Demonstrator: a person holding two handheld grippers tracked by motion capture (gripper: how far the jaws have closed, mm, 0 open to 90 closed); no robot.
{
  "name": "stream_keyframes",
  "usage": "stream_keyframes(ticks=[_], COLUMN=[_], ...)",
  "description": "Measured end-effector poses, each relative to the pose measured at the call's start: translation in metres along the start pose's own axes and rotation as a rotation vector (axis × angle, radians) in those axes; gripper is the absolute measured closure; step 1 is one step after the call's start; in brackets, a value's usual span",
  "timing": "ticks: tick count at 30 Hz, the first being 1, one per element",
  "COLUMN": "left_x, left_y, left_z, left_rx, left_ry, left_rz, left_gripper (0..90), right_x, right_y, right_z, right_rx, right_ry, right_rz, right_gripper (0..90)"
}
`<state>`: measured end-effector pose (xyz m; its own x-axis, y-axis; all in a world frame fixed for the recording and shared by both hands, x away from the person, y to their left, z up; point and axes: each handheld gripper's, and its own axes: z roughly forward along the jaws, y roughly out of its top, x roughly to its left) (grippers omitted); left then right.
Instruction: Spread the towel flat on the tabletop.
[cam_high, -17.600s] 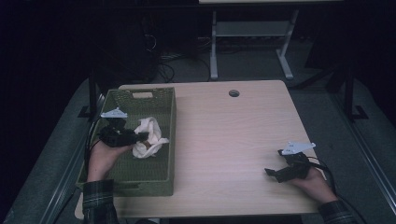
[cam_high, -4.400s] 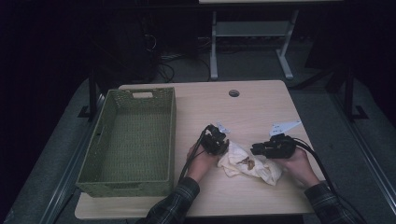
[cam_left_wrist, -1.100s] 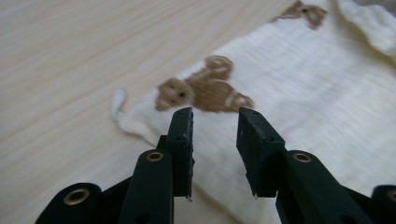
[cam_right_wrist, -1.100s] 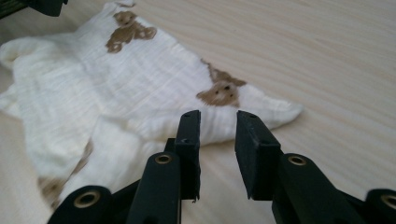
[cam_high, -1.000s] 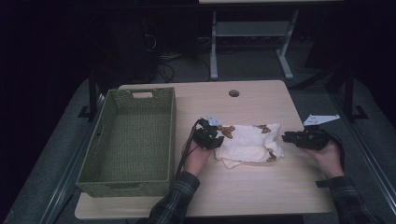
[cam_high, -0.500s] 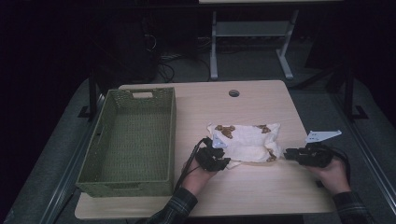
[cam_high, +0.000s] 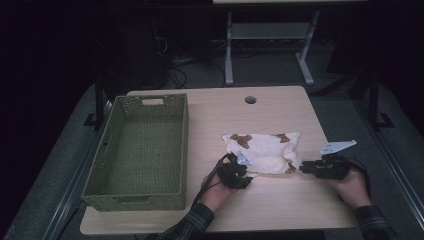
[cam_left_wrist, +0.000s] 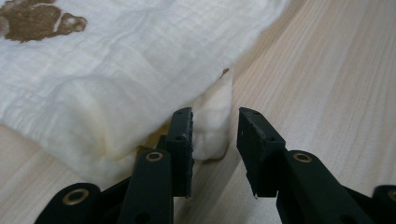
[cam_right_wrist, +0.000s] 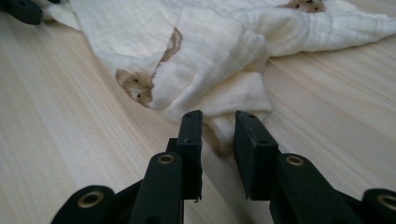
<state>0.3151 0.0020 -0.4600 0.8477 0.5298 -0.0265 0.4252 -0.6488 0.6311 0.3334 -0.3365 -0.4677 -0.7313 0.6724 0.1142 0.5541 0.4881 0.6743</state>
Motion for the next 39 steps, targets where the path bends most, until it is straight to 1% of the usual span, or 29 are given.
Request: stream_keyframes(ticks=[1,3,4,5,8,9,10,11,14,15,18,19,20,21,22,23,26,29,31,32,35,36,39], left_x=[0.000,0.002,0.004,0.005,0.007,0.008,0.008,0.009,0.012,0.013,0.016,0.017,0.017,0.018,0.020,0.022,0.032,0.040,0.042,0.042,0.041,0.040,0.038], left_y=[0.001,0.001,0.001,0.001,0.004,0.005,0.006,0.007,0.008,0.009,0.012,0.013,0.015,0.017,0.018,0.018,0.018,0.017,0.016,0.016,0.014,0.013,0.012], left_z=[0.000,0.001,0.000,-0.001,-0.010,-0.017,-0.022,-0.028,-0.042,-0.048,-0.059,-0.063,-0.065,-0.067,-0.066,-0.064,-0.053,-0.044,-0.042,-0.041,-0.039,-0.037,-0.033], left_rx=[0.004,-0.004,0.003,-0.002,-0.035,-0.059,-0.078,-0.095,-0.147,-0.168,-0.205,-0.214,-0.218,-0.218,-0.215,-0.212,-0.182,-0.165,-0.163,-0.160,-0.153,-0.149,-0.135], left_ry=[0.009,0.014,0.000,-0.010,-0.019,-0.021,-0.019,-0.015,-0.008,-0.001,0.010,0.015,0.028,0.055,0.072,0.085,0.128,0.145,0.143,0.143,0.137,0.133,0.127], left_rz=[0.009,0.003,-0.010,-0.018,-0.033,-0.036,-0.040,-0.039,-0.065,-0.072,-0.086,-0.086,-0.082,-0.081,-0.079,-0.093,-0.105,-0.124,-0.128,-0.127,-0.124,-0.124,-0.116], left_gripper=[70.9,79.6,82.4,84.1,85.1,85.1,85.2,85.2,85.4,85.5,85.7,85.8,85.8,85.8,85.7,85.7,85.7,85.7,85.7,85.6,85.5,85.5,85.5], right_x=[0.000,0.000,-0.001,-0.001,-0.002,-0.002,-0.003,-0.002,-0.001,-0.001,0.002,0.003,0.005,0.005,0.005,0.004,-0.001,-0.005,-0.006,-0.006,-0.005,-0.003,0.007], right_y=[0.001,0.001,0.001,0.002,0.003,0.003,0.003,0.004,0.007,0.008,0.013,0.014,0.017,0.019,0.022,0.024,0.033,0.041,0.049,0.051,0.061,0.064,0.075], right_z=[0.001,0.002,0.002,0.001,-0.005,-0.007,-0.010,-0.014,-0.023,-0.026,-0.034,-0.036,-0.039,-0.041,-0.042,-0.041,-0.032,-0.018,-0.006,-0.001,0.016,0.019,0.031], right_rx=[0.006,0.013,0.014,0.010,-0.012,-0.021,-0.042,-0.050,-0.085,-0.100,-0.130,-0.140,-0.150,-0.161,-0.172,-0.178,-0.172,-0.162,-0.156,-0.154,-0.145,-0.141,-0.152], right_ry=[-0.015,-0.020,-0.024,-0.025,-0.020,-0.017,-0.021,-0.021,-0.016,-0.011,0.003,0.005,0.004,0.004,0.013,0.017,0.023,0.036,0.056,0.062,0.098,0.106,0.155], right_rz=[-0.008,-0.004,-0.006,-0.006,-0.002,-0.002,-0.016,-0.008,-0.013,-0.021,-0.035,-0.039,-0.048,-0.056,-0.057,-0.059,-0.060,-0.057,-0.063,-0.065,-0.068,-0.071,-0.100], right_gripper=[76.7,83.8,85.9,86.9,87.6,87.7,88.1,88.2,88.6,88.7,88.8,88.9,88.9,88.9,88.8,88.8,88.8,88.8,88.8,88.9,88.9,88.9,88.8])
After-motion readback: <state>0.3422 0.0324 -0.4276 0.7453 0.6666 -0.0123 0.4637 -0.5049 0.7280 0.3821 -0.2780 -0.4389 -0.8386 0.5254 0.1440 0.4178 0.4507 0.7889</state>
